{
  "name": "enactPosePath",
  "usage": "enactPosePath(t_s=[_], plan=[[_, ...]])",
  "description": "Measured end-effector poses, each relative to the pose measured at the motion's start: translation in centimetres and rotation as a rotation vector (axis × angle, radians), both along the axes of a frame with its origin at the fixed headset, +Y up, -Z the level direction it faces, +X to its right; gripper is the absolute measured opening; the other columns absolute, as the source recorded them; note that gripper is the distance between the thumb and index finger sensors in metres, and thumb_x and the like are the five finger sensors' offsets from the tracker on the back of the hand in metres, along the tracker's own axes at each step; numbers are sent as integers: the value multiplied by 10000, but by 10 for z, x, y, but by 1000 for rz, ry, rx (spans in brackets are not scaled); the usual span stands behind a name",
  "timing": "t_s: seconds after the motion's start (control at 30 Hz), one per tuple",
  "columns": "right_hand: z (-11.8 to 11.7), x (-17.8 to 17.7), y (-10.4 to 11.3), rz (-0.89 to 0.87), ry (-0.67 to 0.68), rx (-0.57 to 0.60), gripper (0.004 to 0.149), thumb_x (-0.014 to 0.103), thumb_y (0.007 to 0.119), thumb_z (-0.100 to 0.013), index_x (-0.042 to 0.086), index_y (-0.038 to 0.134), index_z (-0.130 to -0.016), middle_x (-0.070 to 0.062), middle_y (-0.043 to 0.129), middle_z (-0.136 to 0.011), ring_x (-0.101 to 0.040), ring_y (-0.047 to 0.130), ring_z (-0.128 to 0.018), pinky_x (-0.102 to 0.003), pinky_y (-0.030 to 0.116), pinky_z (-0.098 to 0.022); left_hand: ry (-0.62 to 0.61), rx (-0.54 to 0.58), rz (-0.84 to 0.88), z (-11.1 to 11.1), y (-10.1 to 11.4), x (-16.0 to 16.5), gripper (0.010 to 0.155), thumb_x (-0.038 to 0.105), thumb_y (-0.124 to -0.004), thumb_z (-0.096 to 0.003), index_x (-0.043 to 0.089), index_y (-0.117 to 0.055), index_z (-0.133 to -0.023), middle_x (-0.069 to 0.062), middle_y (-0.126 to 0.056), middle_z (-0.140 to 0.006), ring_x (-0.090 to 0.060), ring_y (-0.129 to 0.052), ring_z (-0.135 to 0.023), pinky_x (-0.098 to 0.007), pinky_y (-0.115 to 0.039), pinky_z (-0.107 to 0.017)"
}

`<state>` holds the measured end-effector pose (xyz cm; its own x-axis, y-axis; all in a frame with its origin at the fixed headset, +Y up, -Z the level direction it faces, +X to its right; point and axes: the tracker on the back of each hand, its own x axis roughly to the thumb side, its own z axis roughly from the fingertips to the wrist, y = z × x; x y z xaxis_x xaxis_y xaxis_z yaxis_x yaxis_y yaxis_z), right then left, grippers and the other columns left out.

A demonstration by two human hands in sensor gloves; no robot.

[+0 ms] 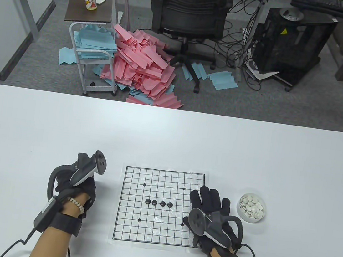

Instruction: Place Go stones in plus sign pattern

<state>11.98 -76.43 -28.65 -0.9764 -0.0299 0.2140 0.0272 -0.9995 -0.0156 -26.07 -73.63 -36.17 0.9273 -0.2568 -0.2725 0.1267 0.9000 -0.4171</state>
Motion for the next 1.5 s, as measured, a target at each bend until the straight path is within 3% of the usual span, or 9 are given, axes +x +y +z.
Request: enactPosePath(t_s=[0.17, 0.67, 0.87, 1.07, 1.2, 1.33, 1.5], plan=[[0, -1, -1, 6, -1, -5, 834, 587, 757, -414, 320, 379, -1107, -83, 332, -1194, -420, 388, -1127, -714, 390, -755, 11, -45, 7, 1, -13, -6, 510, 373, -942, -342, 273, -910, -842, -14, -995, -877, -285, -1000, -655, -577, -712, -599], [0, -1, -2, 12, -2, -13, 839, 587, 761, -410, 320, 378, -1107, -84, 336, -1193, -418, 390, -1127, -713, 391, -755, -73, 81, -66, 2, -24, -8, 409, 373, -976, -306, 301, -966, -709, 38, -1059, -704, -241, -1014, -518, -570, -726, -596], [0, -2, -1, 9, -1, -10, 834, 587, 757, -414, 318, 378, -1107, -84, 336, -1193, -420, 389, -1126, -715, 390, -754, -91, 138, -67, 5, -21, -9, 389, 377, -963, -310, 315, -979, -694, 47, -1062, -704, -240, -1017, -537, -568, -724, -599], [0, -2, -1, 13, -2, -12, 837, 587, 759, -412, 321, 377, -1107, -84, 335, -1193, -417, 388, -1128, -714, 389, -755, -101, 198, -86, 4, 3, 0, 394, 366, -954, -318, 304, -975, -706, 36, -1057, -716, -257, -1012, -548, -576, -713, -604], [0, -2, -1, 11, -2, -10, 840, 587, 761, -409, 319, 378, -1107, -86, 337, -1192, -421, 391, -1125, -715, 391, -753, -127, 262, 43, 0, 31, 21, 397, 352, -935, -333, 293, -967, -725, 24, -1048, -731, -264, -1005, -558, -582, -705, -606], [-1, -2, -2, 14, -5, -17, 841, 586, 762, -409, 320, 377, -1107, -82, 335, -1193, -416, 390, -1128, -714, 389, -755, -241, 329, 159, -1, 48, 62, 401, 343, -924, -342, 292, -958, -738, 23, -1039, -747, -269, -1000, -571, -585, -699, -606], [-1, -1, -2, 15, -7, -17, 841, 586, 763, -408, 321, 377, -1107, -83, 335, -1193, -418, 390, -1127, -715, 389, -755, -389, 365, 242, -1, 48, 122, 397, 355, -924, -339, 314, -957, -733, 39, -1034, -747, -254, -1000, -577, -580, -705, -604]])
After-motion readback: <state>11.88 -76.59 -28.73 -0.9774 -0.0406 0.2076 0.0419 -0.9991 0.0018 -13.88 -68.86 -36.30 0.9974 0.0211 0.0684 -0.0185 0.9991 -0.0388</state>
